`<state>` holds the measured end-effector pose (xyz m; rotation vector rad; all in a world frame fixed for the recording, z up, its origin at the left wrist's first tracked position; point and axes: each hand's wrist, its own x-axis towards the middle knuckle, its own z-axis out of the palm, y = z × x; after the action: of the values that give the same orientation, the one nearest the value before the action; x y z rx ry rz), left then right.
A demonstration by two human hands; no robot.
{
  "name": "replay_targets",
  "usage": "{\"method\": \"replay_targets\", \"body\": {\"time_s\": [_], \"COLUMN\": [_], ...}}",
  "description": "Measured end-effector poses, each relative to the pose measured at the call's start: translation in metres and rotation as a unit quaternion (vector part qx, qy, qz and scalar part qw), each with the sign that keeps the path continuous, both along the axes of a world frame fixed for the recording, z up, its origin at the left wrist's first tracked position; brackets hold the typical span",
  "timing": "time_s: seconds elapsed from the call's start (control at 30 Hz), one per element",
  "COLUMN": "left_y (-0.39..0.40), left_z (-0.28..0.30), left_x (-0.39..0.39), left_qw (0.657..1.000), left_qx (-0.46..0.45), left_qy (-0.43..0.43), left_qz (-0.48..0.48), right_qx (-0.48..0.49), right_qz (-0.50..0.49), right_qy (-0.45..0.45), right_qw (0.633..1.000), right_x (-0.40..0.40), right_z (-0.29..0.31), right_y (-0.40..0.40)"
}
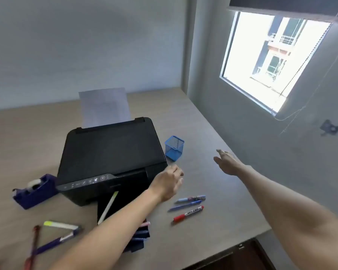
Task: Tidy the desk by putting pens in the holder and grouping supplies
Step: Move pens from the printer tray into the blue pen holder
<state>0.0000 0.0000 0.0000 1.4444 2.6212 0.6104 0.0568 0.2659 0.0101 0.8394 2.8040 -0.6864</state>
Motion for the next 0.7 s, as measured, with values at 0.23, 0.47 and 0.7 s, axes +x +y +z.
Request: {"method": "replay_targets", "body": {"time_s": [0.23, 0.47, 0.7], "left_y": [0.007, 0.023, 0.008], "left_z": [-0.084, -0.112, -0.116], "left_x": [0.050, 0.076, 0.083], "left_qw": [0.974, 0.946, 0.932], "left_qx": [-0.217, -0.307, -0.327], "left_qy": [-0.064, -0.071, -0.139], "left_qz": [0.019, 0.075, 0.071], "right_qx": [-0.030, -0.050, 0.003], "right_qz": [0.101, 0.258, 0.347], "right_qy": [-0.051, -0.109, -0.117], "right_qw": [0.993, 0.959, 0.931], "right_x": [0.002, -0.015, -0.023], "right_z": [-0.074, -0.112, -0.142], "right_y": [-0.002, -0.041, -0.049]}}
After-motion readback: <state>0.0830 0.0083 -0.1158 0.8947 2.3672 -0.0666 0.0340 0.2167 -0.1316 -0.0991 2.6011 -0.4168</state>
